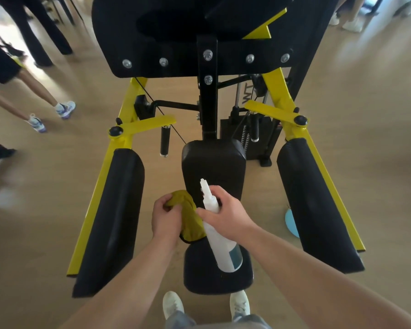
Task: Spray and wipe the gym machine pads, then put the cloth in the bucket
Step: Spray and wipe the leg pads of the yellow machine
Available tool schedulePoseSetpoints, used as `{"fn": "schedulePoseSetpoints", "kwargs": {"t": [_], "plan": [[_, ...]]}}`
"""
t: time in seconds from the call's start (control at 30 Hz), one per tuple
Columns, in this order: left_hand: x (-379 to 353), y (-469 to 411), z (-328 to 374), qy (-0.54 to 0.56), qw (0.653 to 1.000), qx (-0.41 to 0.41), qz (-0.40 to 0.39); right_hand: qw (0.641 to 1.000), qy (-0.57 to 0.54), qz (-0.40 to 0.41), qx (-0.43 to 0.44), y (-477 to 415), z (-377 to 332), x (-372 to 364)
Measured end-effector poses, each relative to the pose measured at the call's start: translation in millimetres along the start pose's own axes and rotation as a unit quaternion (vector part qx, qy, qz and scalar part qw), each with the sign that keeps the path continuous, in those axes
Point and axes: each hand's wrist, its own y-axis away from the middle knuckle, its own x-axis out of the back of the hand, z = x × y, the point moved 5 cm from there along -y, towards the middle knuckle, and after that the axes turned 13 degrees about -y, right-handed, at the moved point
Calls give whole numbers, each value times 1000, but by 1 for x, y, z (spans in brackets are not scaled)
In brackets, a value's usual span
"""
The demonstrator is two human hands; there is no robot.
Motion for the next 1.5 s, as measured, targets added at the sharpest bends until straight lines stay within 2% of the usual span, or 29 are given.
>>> {"fn": "schedulePoseSetpoints", "kwargs": {"t": [0.17, 0.3, 0.43, 0.67, 0.8, 0.97, 1.03, 1.1, 1.2, 1.33, 1.4, 1.5], "plan": [[1, 6, 9, -11, 999, -30, 6, 993, -22, 111, -24, 2, 9, 22], [-3, 12, 16, -8, 998, -61, -10, 985, -80, 148, -44, 9, 14, 42], [-7, 19, 25, -6, 997, -80, -21, 981, -41, 182, -52, 13, 20, 51], [0, 34, 38, -2, 993, -115, -1, 998, -8, 54, -14, 15, -3, 23], [13, 48, 59, 40, 986, -164, 16, 999, 13, 45, -4, 9, -11, 8], [24, 53, 102, -49, 953, -295, 50, 999, -13, 41, -13, 9, -18, 12], [18, 52, 121, -86, 930, -357, 28, 998, -14, 59, -11, 8, -20, 19], [7, 47, 139, -184, 886, -426, 17, 997, -13, 76, -12, 5, -21, 26], [-11, 34, 153, -398, 747, -526, 82, 995, -10, 101, -20, 3, -19, 32], [-33, 10, 147, -555, 605, -569, 40, 991, -26, 129, -30, 2, -15, 42], [-40, 2, 149, -582, 562, -586, 47, 989, -25, 137, -40, 1, -12, 48], [-54, 0, 160, -597, 524, -604, 63, 986, -22, 157, -55, 1, -7, 60]]}}
